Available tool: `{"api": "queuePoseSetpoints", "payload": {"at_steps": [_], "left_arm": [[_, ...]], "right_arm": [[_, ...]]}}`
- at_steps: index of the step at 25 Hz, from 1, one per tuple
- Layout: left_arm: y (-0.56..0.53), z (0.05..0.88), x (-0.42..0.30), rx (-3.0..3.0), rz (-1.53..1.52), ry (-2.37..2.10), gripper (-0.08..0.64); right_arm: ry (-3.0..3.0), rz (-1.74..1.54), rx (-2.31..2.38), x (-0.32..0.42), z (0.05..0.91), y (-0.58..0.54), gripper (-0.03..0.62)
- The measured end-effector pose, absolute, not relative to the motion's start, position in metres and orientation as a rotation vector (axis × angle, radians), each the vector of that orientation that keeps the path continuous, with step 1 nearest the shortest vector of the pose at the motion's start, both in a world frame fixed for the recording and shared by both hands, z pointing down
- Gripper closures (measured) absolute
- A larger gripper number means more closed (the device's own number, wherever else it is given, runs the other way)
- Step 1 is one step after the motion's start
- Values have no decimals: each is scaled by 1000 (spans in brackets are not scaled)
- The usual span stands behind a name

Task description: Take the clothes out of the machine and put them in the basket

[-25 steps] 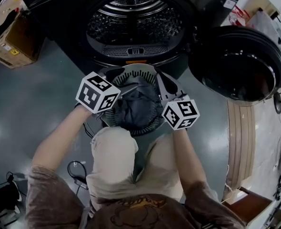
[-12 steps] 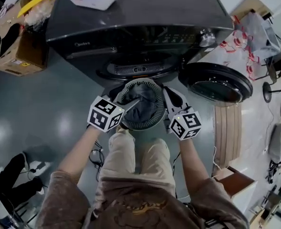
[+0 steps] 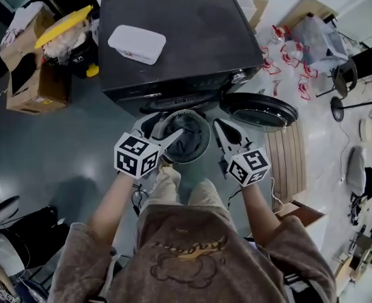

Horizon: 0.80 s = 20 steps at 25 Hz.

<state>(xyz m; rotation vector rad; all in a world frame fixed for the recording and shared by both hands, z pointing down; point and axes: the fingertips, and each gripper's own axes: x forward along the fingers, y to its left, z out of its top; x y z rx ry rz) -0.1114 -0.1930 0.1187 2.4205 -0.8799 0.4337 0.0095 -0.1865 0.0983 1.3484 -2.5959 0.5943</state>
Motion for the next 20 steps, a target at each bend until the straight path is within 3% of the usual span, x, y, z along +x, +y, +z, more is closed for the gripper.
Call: {"api": "queuePoseSetpoints", "payload": {"at_steps": [14, 17, 20], "left_arm": [[-226, -21, -150, 2566, 161, -899, 245], [-235, -29, -158, 2594, 107, -926, 296], [-241, -34, -160, 2619, 56, -957, 394]], "right_arm": [[-2660, 439, 1495, -16, -33, -194, 597], [-2663, 422, 1515, -17, -38, -203, 597], [-2664, 430, 1539, -15, -36, -210, 597]]}}
